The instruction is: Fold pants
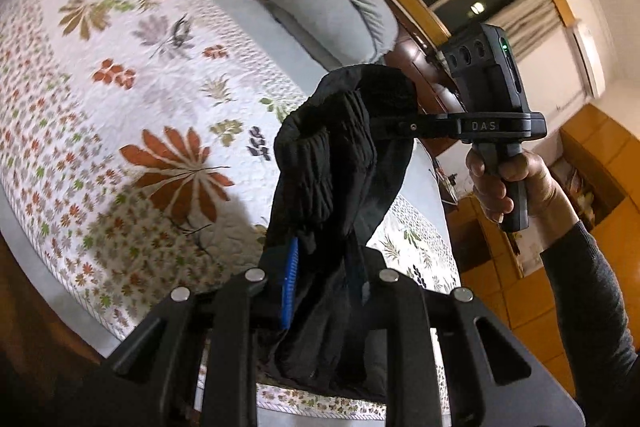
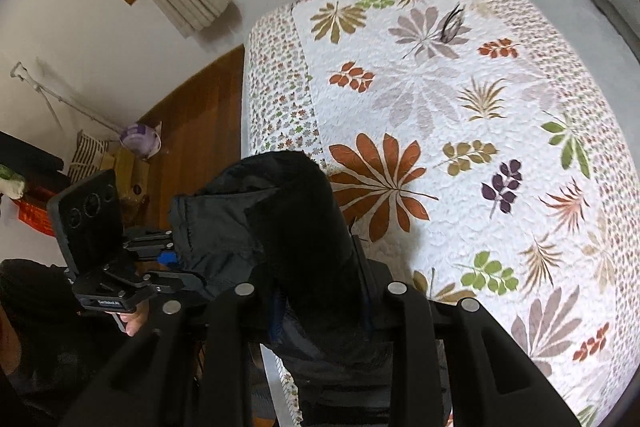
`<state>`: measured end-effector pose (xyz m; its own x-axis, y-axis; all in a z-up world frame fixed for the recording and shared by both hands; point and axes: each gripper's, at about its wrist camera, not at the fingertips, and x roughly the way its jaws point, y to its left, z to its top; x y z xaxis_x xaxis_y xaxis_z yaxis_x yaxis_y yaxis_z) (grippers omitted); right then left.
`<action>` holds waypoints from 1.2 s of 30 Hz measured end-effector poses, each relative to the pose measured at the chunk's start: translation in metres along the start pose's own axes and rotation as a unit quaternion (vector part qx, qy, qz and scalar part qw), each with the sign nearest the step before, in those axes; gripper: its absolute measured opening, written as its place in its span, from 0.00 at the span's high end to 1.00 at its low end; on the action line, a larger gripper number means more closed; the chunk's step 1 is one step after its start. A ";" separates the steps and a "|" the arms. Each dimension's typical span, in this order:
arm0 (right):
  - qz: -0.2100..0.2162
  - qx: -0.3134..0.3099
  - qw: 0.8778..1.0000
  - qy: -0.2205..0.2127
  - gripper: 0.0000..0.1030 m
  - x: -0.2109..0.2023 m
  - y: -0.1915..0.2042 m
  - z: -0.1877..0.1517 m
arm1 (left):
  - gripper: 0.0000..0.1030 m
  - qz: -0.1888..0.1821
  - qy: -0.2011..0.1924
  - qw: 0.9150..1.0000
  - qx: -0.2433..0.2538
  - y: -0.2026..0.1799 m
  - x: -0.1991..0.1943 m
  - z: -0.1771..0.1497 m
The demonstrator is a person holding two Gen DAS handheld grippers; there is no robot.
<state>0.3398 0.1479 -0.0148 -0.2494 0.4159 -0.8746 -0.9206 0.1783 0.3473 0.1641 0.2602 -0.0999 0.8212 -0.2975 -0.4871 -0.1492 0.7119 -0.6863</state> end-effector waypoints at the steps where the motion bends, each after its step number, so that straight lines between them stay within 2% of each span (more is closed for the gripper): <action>1: -0.001 0.001 1.000 -0.005 0.73 -0.005 0.000 -0.005 | 0.81 0.000 0.000 1.000 0.007 -0.007 0.000 -0.001; 10: -0.011 0.002 0.999 -0.049 0.73 -0.050 0.002 -0.050 | 0.81 -0.001 0.000 0.998 0.063 -0.064 -0.005 -0.017; 23: -0.027 0.011 0.994 -0.103 0.73 -0.101 -0.008 -0.140 | 0.81 -0.003 0.015 0.989 0.150 -0.146 0.010 -0.055; 31: -0.039 0.023 0.992 -0.121 0.73 -0.121 -0.020 -0.195 | 0.81 -0.003 0.031 0.976 0.217 -0.198 0.027 -0.092; 36: -0.052 0.025 0.990 -0.132 0.73 -0.130 -0.029 -0.239 | 0.81 -0.002 0.045 0.964 0.261 -0.228 0.042 -0.121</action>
<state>0.3271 -0.1240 0.0079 -0.0604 0.6103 -0.7899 -0.9198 0.2734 0.2815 0.1665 0.0087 -0.0294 0.7666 -0.3385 -0.5457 0.1712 0.9268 -0.3344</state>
